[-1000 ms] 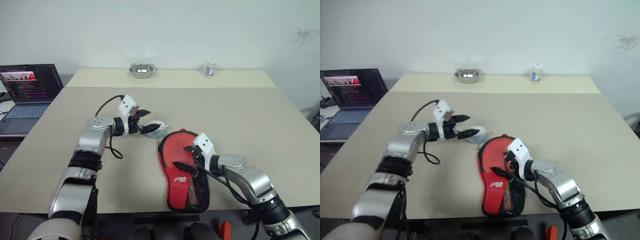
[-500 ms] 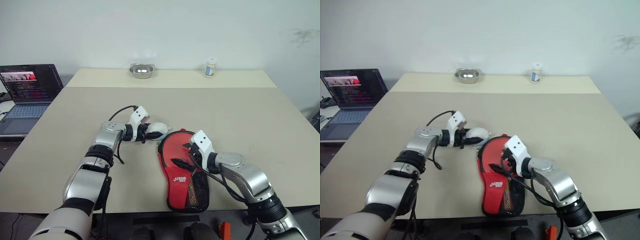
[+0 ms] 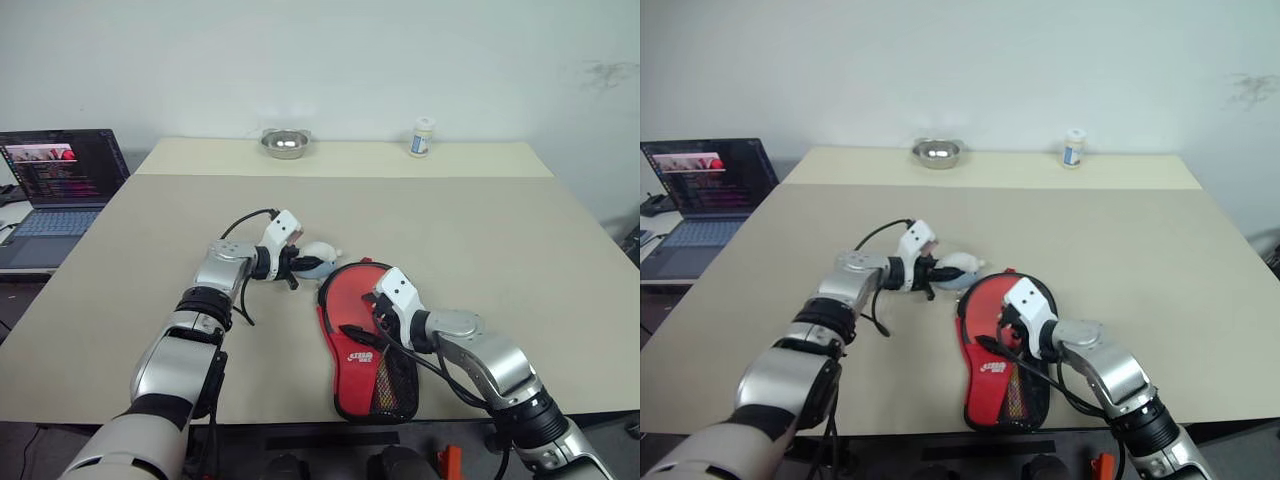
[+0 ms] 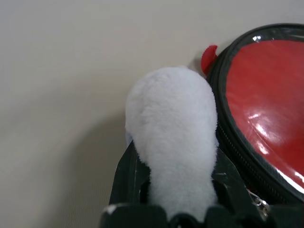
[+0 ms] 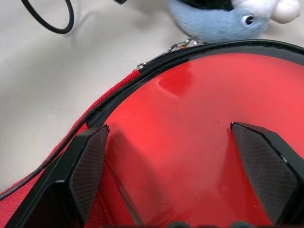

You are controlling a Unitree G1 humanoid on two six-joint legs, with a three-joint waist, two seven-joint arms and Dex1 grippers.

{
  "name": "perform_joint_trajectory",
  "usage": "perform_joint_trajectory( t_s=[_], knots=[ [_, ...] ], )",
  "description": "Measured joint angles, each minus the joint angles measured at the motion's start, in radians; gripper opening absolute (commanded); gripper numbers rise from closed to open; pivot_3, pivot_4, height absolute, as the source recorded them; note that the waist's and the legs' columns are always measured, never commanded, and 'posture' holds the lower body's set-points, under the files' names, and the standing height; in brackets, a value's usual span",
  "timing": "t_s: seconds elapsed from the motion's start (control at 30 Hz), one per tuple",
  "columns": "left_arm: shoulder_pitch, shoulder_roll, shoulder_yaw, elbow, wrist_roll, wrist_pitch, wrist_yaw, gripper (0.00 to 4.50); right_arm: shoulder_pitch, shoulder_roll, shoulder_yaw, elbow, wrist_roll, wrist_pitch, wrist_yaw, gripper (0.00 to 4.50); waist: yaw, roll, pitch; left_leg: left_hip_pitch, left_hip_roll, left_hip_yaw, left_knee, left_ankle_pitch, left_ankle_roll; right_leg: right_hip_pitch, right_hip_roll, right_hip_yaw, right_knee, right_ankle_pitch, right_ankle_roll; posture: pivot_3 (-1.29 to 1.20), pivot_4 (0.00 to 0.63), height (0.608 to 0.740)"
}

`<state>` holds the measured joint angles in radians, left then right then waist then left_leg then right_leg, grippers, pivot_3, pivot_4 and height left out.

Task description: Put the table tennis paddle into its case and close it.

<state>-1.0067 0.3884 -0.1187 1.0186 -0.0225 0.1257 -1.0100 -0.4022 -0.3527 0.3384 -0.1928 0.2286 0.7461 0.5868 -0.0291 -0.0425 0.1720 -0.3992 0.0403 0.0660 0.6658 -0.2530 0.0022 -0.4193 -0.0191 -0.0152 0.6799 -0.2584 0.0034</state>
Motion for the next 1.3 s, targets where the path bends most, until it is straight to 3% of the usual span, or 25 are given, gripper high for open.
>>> perform_joint_trajectory(
  t_s=[0.2, 0.67, 0.93, 1.3],
  knots=[
    [-0.064, -0.069, 0.000, 0.033, 0.016, 0.047, 0.084, 0.47, 0.003, -0.001, 0.007, 0.006, -0.019, -0.008, 0.007, 4.50, 0.003, -0.001, -0.001, -0.001, -0.001, -0.001, 0.000, 0.000, 0.000, 0.000, 0.000, -0.001, 0.000, 0.000, 0.000, 0.00, 0.150, 0.740],
    [-0.268, -0.171, -0.075, 0.330, 0.258, -0.177, 0.480, 0.47, 0.012, 0.000, 0.001, 0.015, -0.018, -0.007, 0.026, 4.50, 0.003, -0.004, -0.002, 0.000, -0.001, 0.000, -0.001, 0.000, -0.001, 0.000, 0.000, -0.001, -0.001, 0.000, 0.000, 0.00, 0.150, 0.740],
    [-0.345, -0.335, -0.130, 0.369, 0.371, -0.251, 0.621, 0.47, 0.024, -0.030, 0.005, -0.023, -0.016, 0.013, 0.053, 4.50, 0.004, -0.004, -0.003, -0.001, -0.004, -0.001, -0.002, 0.000, -0.001, 0.000, 0.000, 0.000, -0.002, 0.000, 0.001, 0.00, 0.150, 0.740],
    [-0.382, -0.549, -0.178, 0.383, 0.446, -0.333, 0.624, 0.47, 0.060, -0.037, 0.015, -0.103, -0.011, 0.065, 0.058, 4.50, 0.005, -0.004, -0.003, -0.001, -0.010, -0.001, -0.002, 0.000, 0.000, 0.000, -0.004, 0.000, -0.002, -0.002, 0.005, 0.00, 0.150, 0.740]
  ],
)
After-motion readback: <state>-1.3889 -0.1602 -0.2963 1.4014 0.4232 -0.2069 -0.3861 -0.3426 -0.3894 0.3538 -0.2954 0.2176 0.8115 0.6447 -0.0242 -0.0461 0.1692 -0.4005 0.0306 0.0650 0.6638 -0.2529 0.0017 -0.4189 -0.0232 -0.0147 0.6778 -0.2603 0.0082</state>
